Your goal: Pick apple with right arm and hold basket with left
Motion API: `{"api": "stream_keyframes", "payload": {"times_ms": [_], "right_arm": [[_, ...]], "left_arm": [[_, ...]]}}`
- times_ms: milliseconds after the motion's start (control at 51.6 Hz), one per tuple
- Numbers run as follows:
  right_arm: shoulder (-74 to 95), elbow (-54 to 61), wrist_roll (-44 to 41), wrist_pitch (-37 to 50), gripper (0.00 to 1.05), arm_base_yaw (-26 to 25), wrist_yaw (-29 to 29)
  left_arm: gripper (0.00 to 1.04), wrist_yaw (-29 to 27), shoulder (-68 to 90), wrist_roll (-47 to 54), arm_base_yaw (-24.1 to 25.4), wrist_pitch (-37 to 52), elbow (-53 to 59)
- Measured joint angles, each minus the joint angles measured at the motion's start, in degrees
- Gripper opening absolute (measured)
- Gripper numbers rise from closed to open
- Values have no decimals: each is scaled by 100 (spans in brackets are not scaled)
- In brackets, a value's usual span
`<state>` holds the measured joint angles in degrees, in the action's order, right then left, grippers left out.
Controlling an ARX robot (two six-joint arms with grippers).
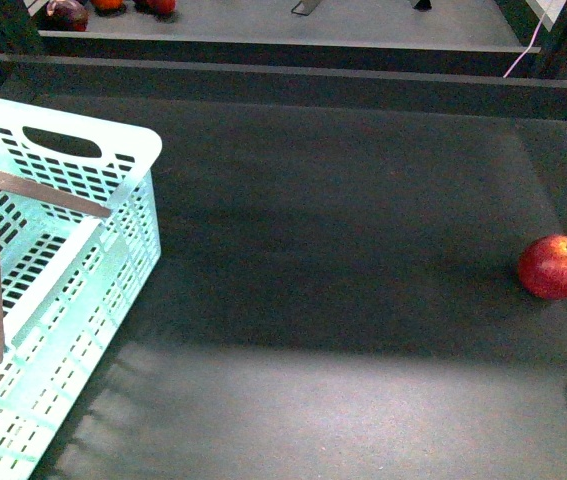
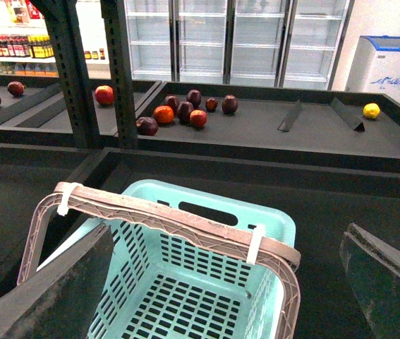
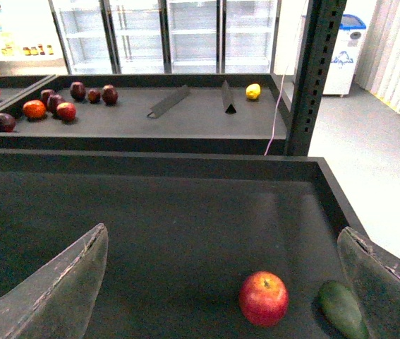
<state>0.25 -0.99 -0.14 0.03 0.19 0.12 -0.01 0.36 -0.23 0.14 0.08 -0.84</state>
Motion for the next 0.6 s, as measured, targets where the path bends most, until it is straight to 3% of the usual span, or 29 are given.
{"api": "stream_keyframes", "payload": {"times_ms": [600], "right_arm": [[0, 0, 0, 0, 96, 0, 0]], "left_arm": [[98, 0, 0, 0, 0, 0, 0]]}}
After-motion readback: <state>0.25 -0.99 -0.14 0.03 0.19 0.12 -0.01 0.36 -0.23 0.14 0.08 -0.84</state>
